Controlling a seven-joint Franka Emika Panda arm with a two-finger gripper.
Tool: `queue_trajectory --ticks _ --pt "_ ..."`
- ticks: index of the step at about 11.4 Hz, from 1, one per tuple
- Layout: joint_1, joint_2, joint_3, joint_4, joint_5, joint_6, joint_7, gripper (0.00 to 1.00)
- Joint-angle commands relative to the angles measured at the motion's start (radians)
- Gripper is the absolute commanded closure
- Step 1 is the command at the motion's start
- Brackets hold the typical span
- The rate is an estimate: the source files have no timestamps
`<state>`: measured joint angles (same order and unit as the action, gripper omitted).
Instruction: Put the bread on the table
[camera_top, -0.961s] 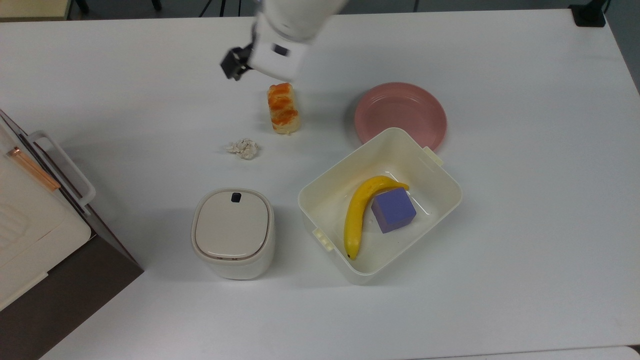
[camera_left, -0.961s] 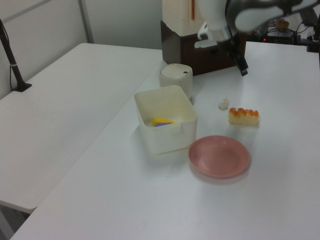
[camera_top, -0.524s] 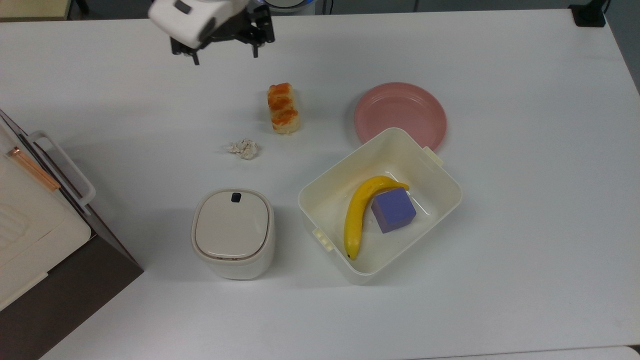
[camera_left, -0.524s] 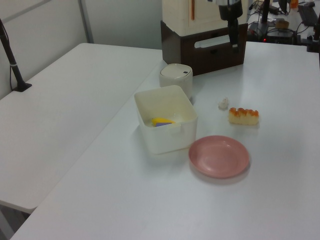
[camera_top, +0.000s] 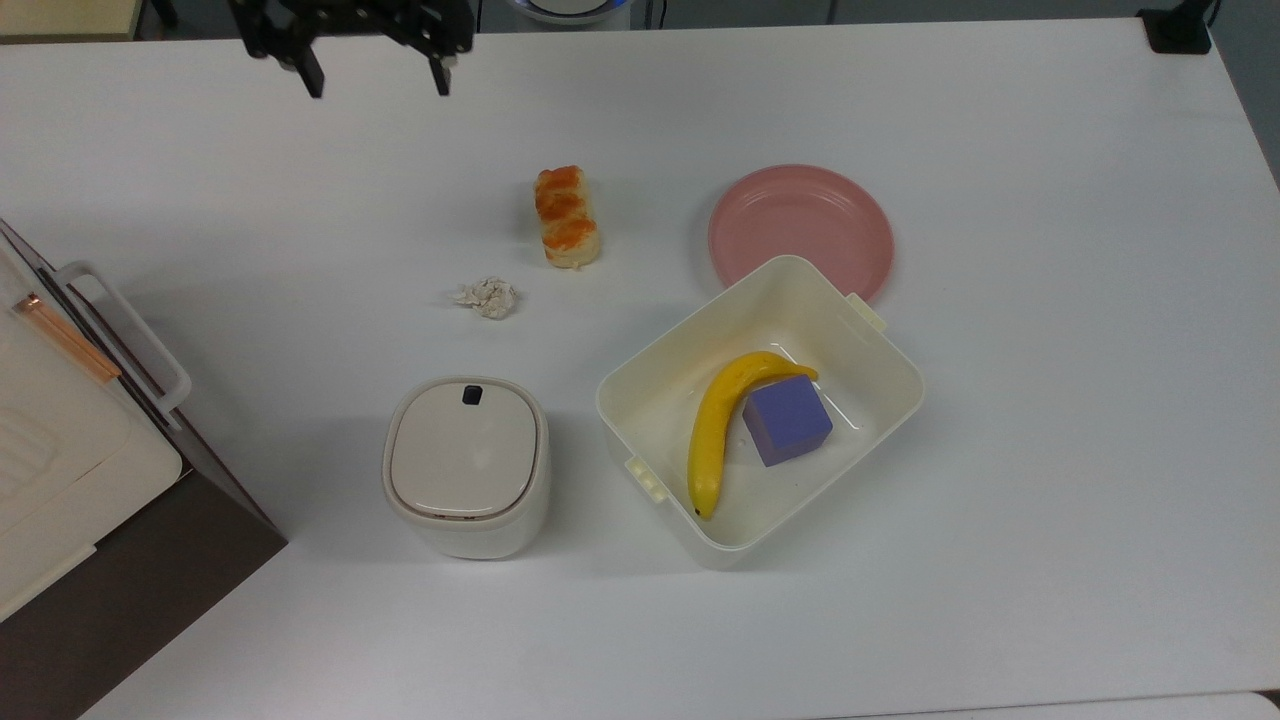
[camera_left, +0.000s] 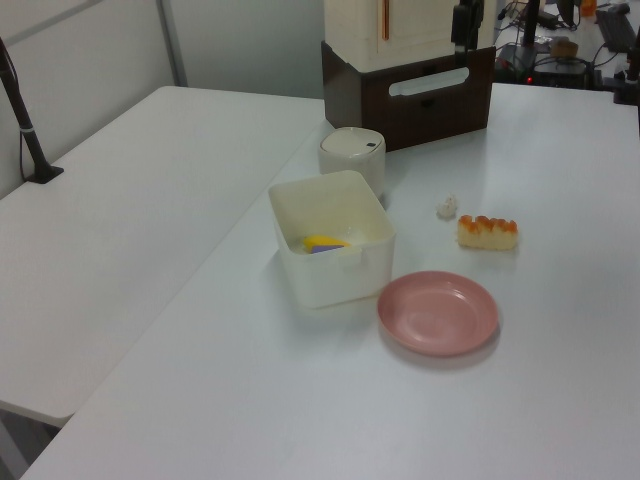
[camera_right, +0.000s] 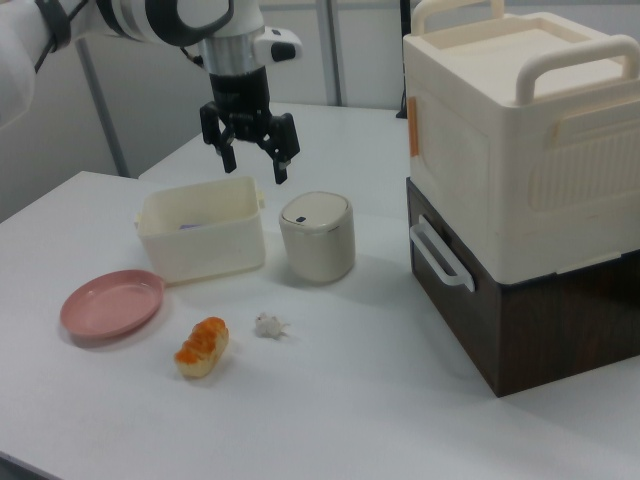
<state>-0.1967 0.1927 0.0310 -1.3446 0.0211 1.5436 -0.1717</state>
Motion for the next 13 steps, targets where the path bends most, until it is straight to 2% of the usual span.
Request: queue_trajectory --ticks 1,2,5,7,8,9,13 --pt "0.023 -0.053 -0.080 -0.001 0.069 -0.002 0.055 0.00" --pt "0.034 -0.058 -0.100 -0.002 0.092 -0.002 0.092 0.00" --pt "0.109 -0.055 -0.114 -0.013 0.063 0.013 0.120 0.00" --pt "0.161 -0.080 -0.146 -0.045 0.046 0.042 0.123 0.00" --pt "0.174 -0.120 -0.161 -0.104 0.048 0.108 0.123 0.00" --pt "0.177 -0.131 -0.163 -0.119 0.048 0.125 0.124 0.00" --pt "0.178 -0.136 -0.163 -0.128 0.049 0.124 0.135 0.00"
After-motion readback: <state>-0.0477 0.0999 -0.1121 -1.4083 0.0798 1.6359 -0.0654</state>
